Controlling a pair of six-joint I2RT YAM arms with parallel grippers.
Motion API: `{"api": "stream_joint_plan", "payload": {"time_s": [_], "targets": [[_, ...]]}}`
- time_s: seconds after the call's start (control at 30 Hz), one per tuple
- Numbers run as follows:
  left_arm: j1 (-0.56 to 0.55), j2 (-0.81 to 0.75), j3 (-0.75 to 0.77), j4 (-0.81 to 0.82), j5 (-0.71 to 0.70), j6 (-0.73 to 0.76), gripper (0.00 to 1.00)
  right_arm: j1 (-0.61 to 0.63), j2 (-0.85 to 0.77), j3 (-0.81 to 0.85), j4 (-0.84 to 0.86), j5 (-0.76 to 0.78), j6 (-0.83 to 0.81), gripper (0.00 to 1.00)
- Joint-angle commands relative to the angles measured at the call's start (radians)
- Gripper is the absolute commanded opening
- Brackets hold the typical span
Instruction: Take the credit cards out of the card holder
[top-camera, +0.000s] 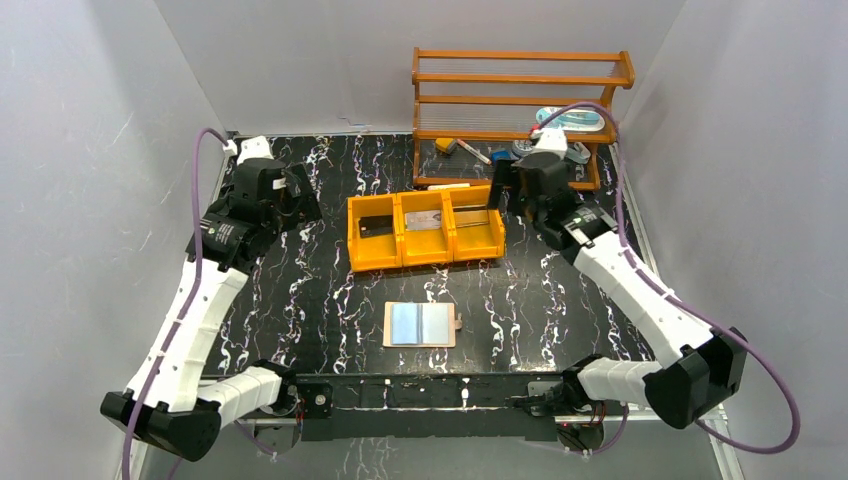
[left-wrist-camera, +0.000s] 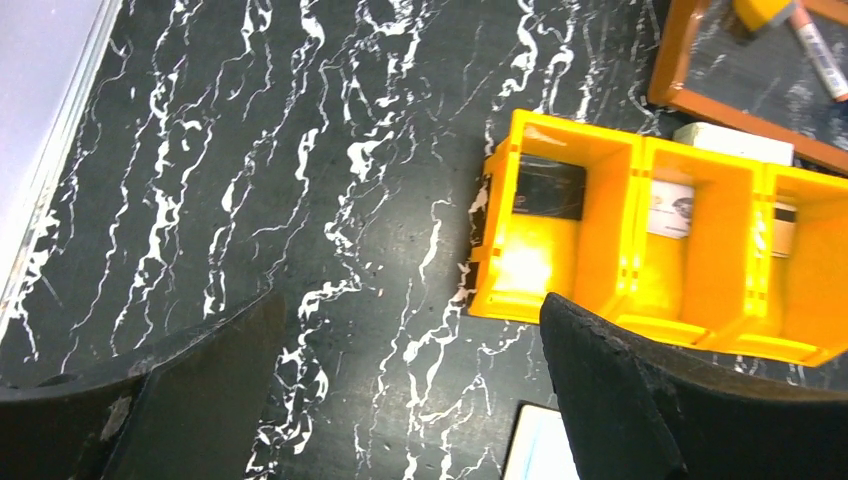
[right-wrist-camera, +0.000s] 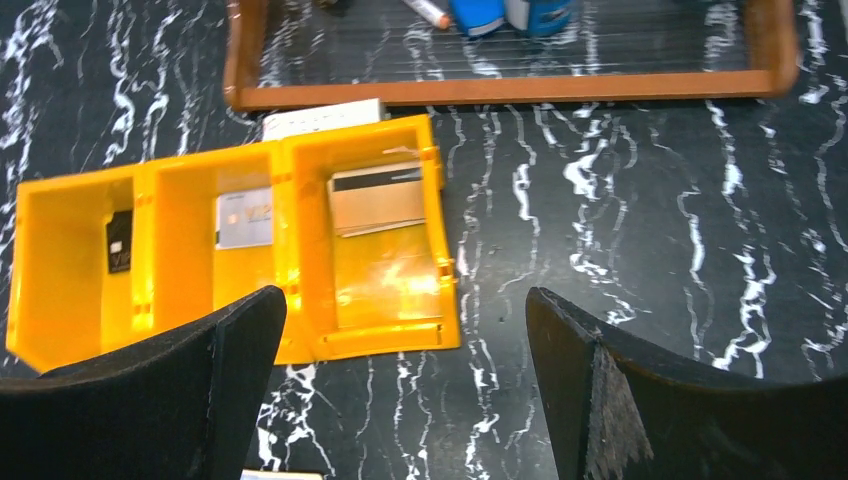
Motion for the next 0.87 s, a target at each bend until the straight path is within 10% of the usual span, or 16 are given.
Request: {"api": "stream_joint_plan", "payload": {"time_s": [0.0, 0.83], "targets": [[0.006, -0.024, 0.058, -0.019, 0.024, -0.002, 0.98, -0.074, -0.054, 0.087, -0.017, -0.111, -0.019, 0.98], [0.006, -0.059, 0.090, -0.015, -0.093, 0.012, 0.98, -0.075, -0.140, 0.079, -0.065, -0.092, 0.005, 0.98]]}}
